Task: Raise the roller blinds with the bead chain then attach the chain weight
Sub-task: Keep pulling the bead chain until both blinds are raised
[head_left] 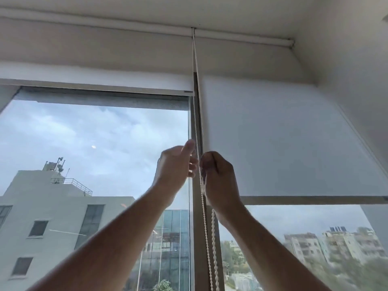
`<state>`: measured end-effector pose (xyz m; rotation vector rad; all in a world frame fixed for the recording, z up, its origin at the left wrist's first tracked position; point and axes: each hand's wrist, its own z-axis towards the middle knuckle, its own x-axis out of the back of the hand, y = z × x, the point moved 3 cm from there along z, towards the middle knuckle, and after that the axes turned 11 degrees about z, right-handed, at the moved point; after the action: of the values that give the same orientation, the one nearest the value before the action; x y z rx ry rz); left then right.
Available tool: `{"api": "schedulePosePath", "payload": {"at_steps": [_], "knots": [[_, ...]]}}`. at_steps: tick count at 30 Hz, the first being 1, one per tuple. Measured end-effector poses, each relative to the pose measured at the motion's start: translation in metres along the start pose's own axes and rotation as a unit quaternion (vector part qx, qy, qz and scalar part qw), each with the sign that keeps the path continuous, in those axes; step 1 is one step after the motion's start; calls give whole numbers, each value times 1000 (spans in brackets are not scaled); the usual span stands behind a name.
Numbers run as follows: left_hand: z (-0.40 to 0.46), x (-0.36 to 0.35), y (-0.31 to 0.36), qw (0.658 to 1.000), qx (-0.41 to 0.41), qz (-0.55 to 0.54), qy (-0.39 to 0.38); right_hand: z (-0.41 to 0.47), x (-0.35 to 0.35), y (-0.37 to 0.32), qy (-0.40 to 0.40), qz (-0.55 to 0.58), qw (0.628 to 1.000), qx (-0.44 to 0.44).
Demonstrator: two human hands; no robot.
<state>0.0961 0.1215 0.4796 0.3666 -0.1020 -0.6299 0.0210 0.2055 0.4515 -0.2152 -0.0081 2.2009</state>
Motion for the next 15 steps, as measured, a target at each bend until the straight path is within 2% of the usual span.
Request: {"api": "schedulePosePath", "payload": {"at_steps": [4, 7, 10, 13, 15], "knots": [[21, -16, 23, 998, 32, -32, -39, -45, -8, 20, -20, 14, 1000, -9], [22, -27, 23, 995, 70, -75, 8, -70, -4, 32, -20, 41, 999, -21], [15, -31, 6, 996, 60, -38, 44, -77, 2, 41, -44, 22, 998, -35], [9, -32, -3, 996, 32, 15, 84, -71, 7, 47, -60, 93, 989, -100], [4, -34, -6, 994, 9, 44, 99, -61, 14, 45, -37, 136, 983, -115]]}}
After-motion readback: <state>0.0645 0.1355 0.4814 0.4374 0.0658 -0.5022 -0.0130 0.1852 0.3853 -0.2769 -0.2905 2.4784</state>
